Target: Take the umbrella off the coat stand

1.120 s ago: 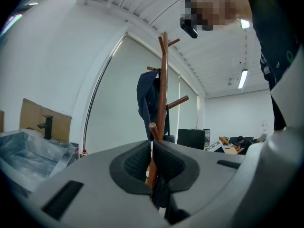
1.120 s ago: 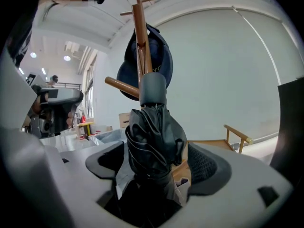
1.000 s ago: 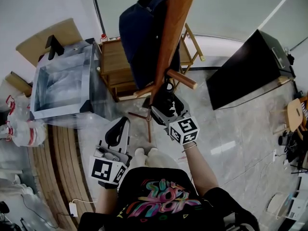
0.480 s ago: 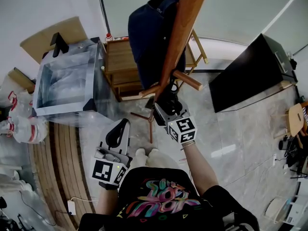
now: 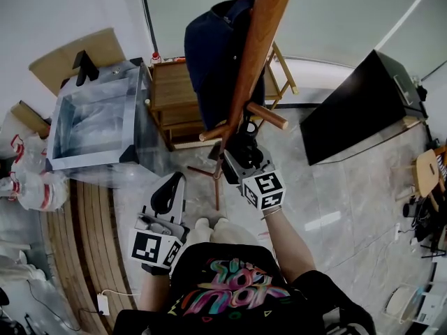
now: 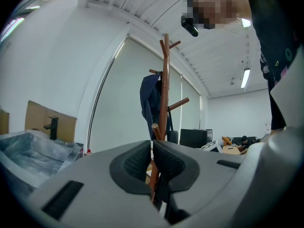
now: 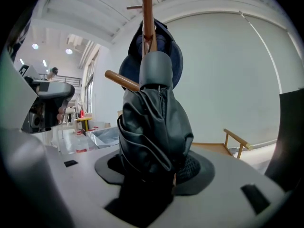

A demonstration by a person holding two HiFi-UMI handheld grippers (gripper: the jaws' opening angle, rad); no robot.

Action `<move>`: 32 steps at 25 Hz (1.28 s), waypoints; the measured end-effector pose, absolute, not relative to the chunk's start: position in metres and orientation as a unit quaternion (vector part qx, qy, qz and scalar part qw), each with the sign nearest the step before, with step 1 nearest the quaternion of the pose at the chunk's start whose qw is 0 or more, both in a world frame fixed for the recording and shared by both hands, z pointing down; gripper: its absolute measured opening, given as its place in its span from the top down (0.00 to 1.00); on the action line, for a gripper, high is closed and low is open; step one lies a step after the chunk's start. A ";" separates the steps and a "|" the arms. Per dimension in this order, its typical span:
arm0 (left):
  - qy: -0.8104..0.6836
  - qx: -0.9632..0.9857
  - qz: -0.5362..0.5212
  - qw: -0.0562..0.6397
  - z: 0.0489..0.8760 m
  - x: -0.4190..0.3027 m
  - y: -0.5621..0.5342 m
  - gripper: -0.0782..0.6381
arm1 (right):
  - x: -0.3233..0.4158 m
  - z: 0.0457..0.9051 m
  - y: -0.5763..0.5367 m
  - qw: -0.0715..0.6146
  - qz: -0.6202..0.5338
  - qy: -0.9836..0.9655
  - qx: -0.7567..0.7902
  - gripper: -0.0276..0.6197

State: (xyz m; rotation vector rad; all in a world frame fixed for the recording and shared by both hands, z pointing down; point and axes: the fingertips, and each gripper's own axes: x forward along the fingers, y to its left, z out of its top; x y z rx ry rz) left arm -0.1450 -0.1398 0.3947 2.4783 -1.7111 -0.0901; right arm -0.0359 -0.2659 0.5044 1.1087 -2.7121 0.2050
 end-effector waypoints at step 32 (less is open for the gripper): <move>-0.523 0.851 -0.051 0.030 0.363 -0.109 -0.143 0.84 | 0.030 0.384 -0.204 0.050 0.031 -0.917 0.395 0.57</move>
